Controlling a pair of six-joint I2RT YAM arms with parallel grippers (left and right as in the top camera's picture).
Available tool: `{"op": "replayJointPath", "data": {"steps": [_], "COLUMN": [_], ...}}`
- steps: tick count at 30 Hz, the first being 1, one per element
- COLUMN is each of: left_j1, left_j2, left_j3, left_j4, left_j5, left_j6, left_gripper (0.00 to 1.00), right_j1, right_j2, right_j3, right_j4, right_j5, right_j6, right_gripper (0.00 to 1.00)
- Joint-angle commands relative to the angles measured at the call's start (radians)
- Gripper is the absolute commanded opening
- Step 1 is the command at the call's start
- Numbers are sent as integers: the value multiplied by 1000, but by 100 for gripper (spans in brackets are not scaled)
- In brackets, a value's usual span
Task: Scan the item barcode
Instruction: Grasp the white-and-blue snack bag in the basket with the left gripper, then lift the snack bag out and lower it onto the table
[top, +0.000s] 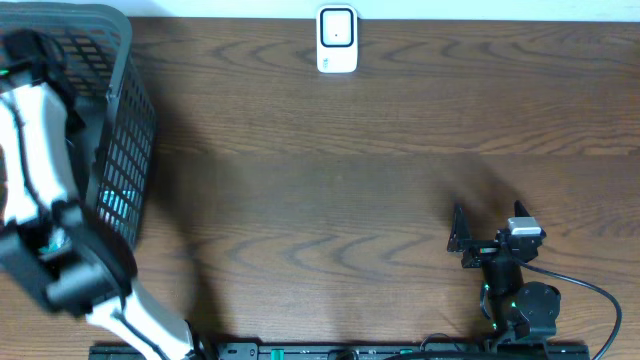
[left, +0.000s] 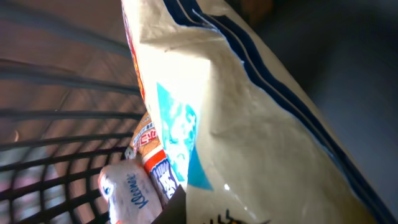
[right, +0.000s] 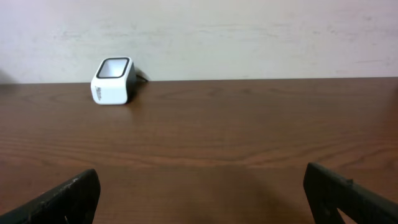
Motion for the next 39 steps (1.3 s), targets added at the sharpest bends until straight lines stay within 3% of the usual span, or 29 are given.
{"op": "replayJointPath", "data": {"steps": [1,7,15,21,29,34,39], "left_j1": [0,0,0,0,0,-37,-154], "left_j2": [-168,-368,-496,-575,-737,-782,-762], "left_j3": [13,13,13,13,12,12,12], "left_j4": [25,112,165,235,394,393,370], "left_j5": [103,290,326,637,797,904,1003], "left_j6": [-48,-49,-49,-51,-319,-345,-363], "left_gripper": [7,7,8,7,8,7,8], "right_j1": [-11,-11,-11,-11,-11,-11,-11], "right_j2": [-4,-4,-4,-4,-4,-4,-4], "right_j3": [-1,-1,-1,-1,-1,-1,-1], "right_j4": [-5,-5,-5,-5,-5,-5,-5], "right_j5": [4,4,4,4,4,4,4], "right_j6": [10,10,10,10,10,10,10], "right_gripper": [99,99,99,99,99,99,99]}}
